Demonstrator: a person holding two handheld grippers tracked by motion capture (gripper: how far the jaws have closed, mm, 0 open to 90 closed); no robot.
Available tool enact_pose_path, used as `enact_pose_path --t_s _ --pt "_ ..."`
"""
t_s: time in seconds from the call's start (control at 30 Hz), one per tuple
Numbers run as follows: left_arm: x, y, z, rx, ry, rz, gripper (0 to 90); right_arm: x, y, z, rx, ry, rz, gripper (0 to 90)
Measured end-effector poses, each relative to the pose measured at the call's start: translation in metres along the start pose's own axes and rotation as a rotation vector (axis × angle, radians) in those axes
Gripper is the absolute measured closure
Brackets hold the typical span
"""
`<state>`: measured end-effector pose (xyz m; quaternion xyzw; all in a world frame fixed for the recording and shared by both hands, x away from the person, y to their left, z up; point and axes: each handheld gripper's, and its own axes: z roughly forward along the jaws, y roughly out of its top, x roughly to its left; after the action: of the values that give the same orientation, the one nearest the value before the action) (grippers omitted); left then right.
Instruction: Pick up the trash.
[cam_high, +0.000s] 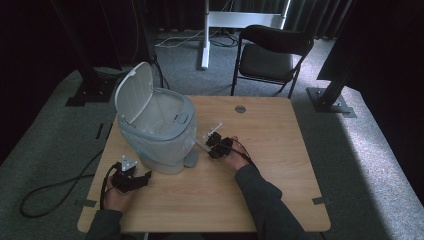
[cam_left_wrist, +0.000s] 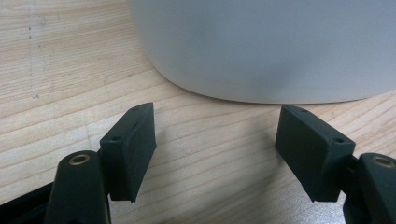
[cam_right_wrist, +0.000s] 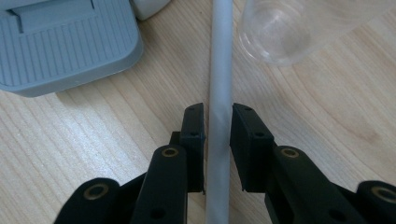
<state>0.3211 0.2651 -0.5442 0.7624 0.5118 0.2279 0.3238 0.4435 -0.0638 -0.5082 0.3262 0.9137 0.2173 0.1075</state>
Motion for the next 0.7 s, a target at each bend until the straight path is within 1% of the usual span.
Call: enact_pose_path --t_s 0.1,0.13,0.27,0.33,0.43,0.5,0.6,0.7 --pt "0.0 0.0 0.0 0.0 0.0 0.0 29.0 -0.0022 -0.0013 0.0031 0.024 0.012 0.002 76.3" --pt "0.0 0.0 0.0 0.0 0.0 0.0 29.0 -0.0029 -0.0022 0.0042 0.035 0.011 -0.006 77.6" --pt "-0.0001 0.0 0.0 0.0 0.0 0.0 28.9 -0.0037 -0.0036 0.002 0.063 0.006 -0.016 78.5" --pt "0.0 0.0 0.0 0.0 0.0 0.0 28.9 -0.0041 -0.005 0.0003 0.078 0.006 -0.03 78.7" --pt "0.0 0.0 0.0 0.0 0.0 0.0 29.0 -0.0042 -0.0062 -0.0029 0.126 -0.003 -0.073 78.7" --pt "-0.0001 0.0 0.0 0.0 0.0 0.0 28.9 -0.0043 -0.0059 -0.0047 0.156 0.005 -0.092 78.8" --pt "-0.0001 0.0 0.0 0.0 0.0 0.0 29.0 -0.0047 -0.0047 -0.0051 0.205 0.017 -0.109 78.7" --pt "0.0 0.0 0.0 0.0 0.0 0.0 29.0 -0.0053 -0.0028 -0.0052 0.238 0.037 -0.105 78.6"
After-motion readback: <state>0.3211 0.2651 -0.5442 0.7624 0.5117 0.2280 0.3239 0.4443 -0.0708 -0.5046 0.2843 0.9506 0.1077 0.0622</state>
